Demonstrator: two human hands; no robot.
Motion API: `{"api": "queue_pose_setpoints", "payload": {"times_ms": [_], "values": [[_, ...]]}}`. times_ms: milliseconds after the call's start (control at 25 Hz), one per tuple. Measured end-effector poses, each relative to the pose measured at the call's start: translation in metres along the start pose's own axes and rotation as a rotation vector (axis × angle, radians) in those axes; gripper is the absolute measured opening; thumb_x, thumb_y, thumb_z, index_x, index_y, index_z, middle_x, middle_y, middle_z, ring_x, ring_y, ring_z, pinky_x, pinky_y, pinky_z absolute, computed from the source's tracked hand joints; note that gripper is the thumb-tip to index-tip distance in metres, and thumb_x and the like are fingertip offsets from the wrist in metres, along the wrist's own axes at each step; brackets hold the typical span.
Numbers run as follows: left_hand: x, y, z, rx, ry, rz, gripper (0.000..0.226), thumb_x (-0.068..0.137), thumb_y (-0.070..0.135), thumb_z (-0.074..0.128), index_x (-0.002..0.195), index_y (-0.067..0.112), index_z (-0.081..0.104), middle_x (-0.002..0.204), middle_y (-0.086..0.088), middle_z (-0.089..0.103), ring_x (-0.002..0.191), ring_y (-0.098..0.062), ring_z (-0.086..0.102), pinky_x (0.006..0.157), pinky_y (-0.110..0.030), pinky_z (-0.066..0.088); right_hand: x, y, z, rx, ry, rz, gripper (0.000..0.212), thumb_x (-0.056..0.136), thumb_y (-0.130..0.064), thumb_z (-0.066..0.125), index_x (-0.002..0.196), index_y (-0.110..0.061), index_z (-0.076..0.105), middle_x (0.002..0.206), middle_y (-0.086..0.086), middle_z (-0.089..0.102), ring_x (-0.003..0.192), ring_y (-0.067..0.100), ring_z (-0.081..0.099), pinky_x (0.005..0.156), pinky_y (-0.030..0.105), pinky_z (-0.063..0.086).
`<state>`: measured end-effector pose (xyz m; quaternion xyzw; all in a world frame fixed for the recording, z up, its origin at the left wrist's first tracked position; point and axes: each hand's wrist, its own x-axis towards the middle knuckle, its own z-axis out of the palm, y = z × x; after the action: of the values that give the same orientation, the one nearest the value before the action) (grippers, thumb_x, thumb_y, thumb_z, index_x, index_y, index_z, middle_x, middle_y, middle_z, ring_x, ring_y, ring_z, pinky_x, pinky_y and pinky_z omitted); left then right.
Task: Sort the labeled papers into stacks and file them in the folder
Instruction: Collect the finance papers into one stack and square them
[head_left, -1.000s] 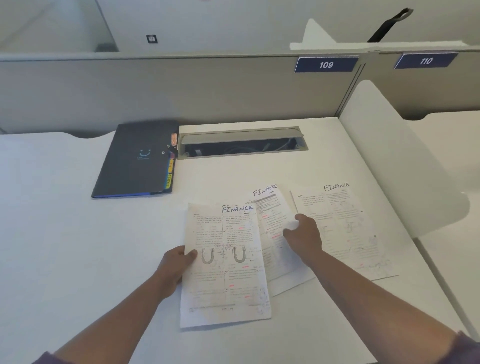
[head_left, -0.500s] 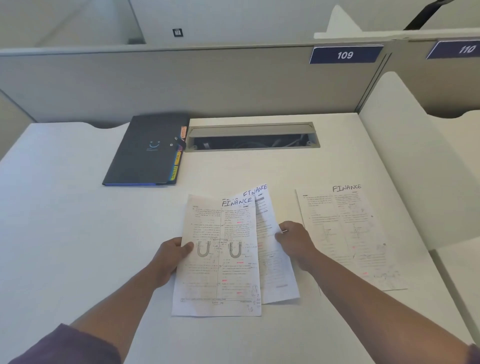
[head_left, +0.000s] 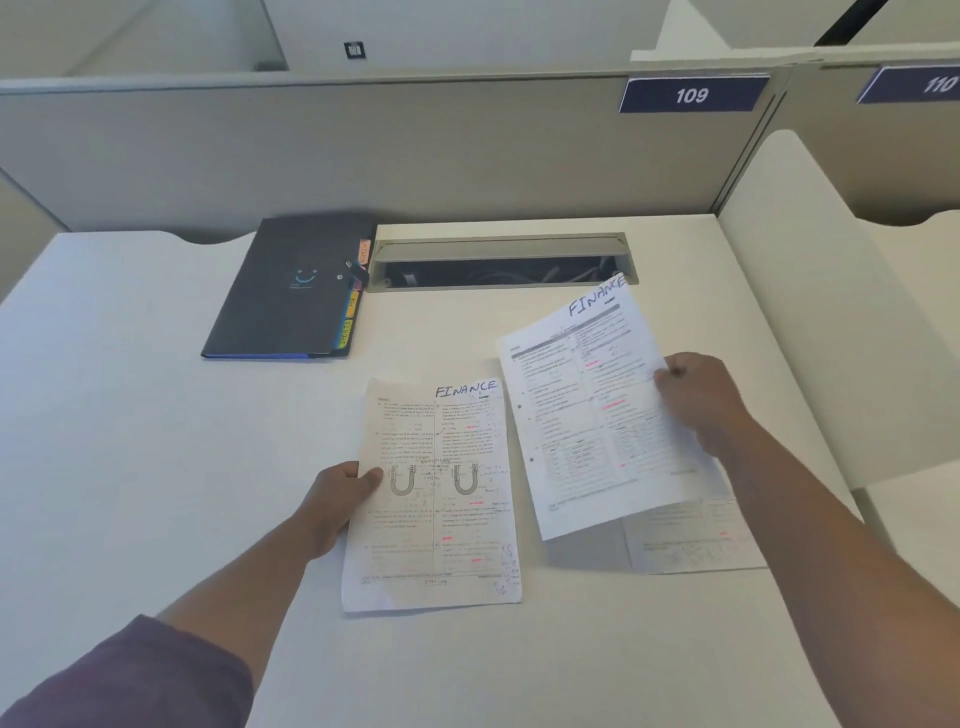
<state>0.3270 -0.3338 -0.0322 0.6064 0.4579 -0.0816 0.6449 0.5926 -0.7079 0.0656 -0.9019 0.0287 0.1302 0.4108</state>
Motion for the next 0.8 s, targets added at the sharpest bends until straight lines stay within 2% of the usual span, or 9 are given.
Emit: {"api": "queue_pose_setpoints", "payload": {"times_ms": [160, 240, 320, 400, 440, 520, 560, 680, 800], "values": [[0.002, -0.001, 0.000, 0.004, 0.011, -0.003, 0.015, 0.103, 0.019, 0.066, 0.107, 0.008, 0.076, 0.099, -0.010, 0.082, 0.092, -0.033, 0.079, 0.089, -0.052, 0.063, -0.002, -0.004, -0.014, 0.081, 0.039, 0.002, 0.019, 0.096, -0.016, 0.060, 0.081, -0.013, 0.071, 0.079, 0.000, 0.070, 0.071, 0.021, 0.060, 0.068, 0.030, 0.045], [0.002, -0.002, -0.001, -0.002, 0.008, -0.001, 0.014, 0.102, 0.019, 0.067, 0.107, 0.008, 0.076, 0.099, -0.010, 0.082, 0.092, -0.033, 0.079, 0.090, -0.053, 0.063, -0.013, -0.010, -0.006, 0.157, 0.004, 0.023, 0.021, 0.097, -0.015, 0.062, 0.078, -0.016, 0.071, 0.076, -0.005, 0.070, 0.068, 0.016, 0.061, 0.063, 0.024, 0.045], [0.003, -0.003, -0.001, -0.006, 0.003, 0.004, 0.014, 0.102, 0.018, 0.068, 0.107, 0.008, 0.076, 0.100, -0.011, 0.082, 0.090, -0.032, 0.080, 0.089, -0.052, 0.063, -0.029, -0.010, 0.017, 0.201, -0.074, 0.060, 0.020, 0.097, -0.012, 0.063, 0.078, -0.013, 0.071, 0.075, -0.002, 0.069, 0.068, 0.017, 0.059, 0.058, 0.023, 0.041], [0.003, -0.003, -0.001, -0.010, 0.003, 0.006, 0.014, 0.101, 0.018, 0.068, 0.107, 0.008, 0.076, 0.100, -0.011, 0.082, 0.090, -0.032, 0.080, 0.088, -0.051, 0.063, -0.047, -0.004, 0.046, 0.259, -0.214, 0.141, 0.015, 0.099, -0.011, 0.062, 0.087, -0.007, 0.072, 0.086, 0.011, 0.073, 0.076, 0.021, 0.059, 0.063, 0.027, 0.041], [0.003, -0.003, -0.001, -0.013, 0.006, 0.004, 0.014, 0.101, 0.018, 0.069, 0.107, 0.008, 0.076, 0.100, -0.010, 0.082, 0.091, -0.032, 0.080, 0.089, -0.051, 0.063, -0.056, -0.001, 0.061, 0.306, -0.278, 0.198, 0.015, 0.100, -0.011, 0.061, 0.093, -0.005, 0.073, 0.094, 0.018, 0.075, 0.080, 0.024, 0.059, 0.067, 0.034, 0.043], [0.003, -0.002, -0.001, -0.024, 0.000, 0.001, 0.014, 0.101, 0.018, 0.069, 0.108, 0.008, 0.076, 0.101, -0.010, 0.082, 0.091, -0.031, 0.080, 0.086, -0.048, 0.063, -0.071, 0.003, 0.084, 0.378, -0.355, 0.302, 0.015, 0.102, -0.010, 0.060, 0.097, -0.004, 0.073, 0.105, 0.019, 0.077, 0.086, 0.030, 0.067, 0.078, 0.047, 0.054], [0.002, -0.001, -0.001, -0.026, -0.006, -0.001, 0.014, 0.101, 0.018, 0.069, 0.108, 0.008, 0.075, 0.101, -0.009, 0.082, 0.090, -0.030, 0.080, 0.083, -0.046, 0.064, -0.077, 0.005, 0.094, 0.384, -0.377, 0.327, 0.015, 0.102, -0.010, 0.059, 0.097, -0.006, 0.073, 0.104, 0.017, 0.078, 0.089, 0.032, 0.071, 0.084, 0.049, 0.057], [0.001, 0.000, -0.002, -0.029, -0.013, -0.016, 0.014, 0.102, 0.018, 0.068, 0.109, 0.009, 0.075, 0.103, -0.010, 0.082, 0.088, -0.028, 0.080, 0.080, -0.044, 0.063, -0.093, 0.004, 0.118, 0.368, -0.411, 0.324, 0.016, 0.102, -0.011, 0.059, 0.097, -0.008, 0.073, 0.097, 0.011, 0.079, 0.091, 0.031, 0.073, 0.079, 0.041, 0.056], [-0.001, 0.003, 0.000, -0.081, -0.021, -0.033, 0.019, 0.101, 0.026, 0.068, 0.109, 0.010, 0.076, 0.106, -0.011, 0.081, 0.092, -0.031, 0.080, 0.090, -0.050, 0.061, -0.106, -0.005, 0.134, 0.362, -0.402, 0.296, 0.017, 0.101, -0.009, 0.058, 0.094, -0.007, 0.073, 0.095, 0.010, 0.079, 0.089, 0.029, 0.074, 0.079, 0.042, 0.060]]}}
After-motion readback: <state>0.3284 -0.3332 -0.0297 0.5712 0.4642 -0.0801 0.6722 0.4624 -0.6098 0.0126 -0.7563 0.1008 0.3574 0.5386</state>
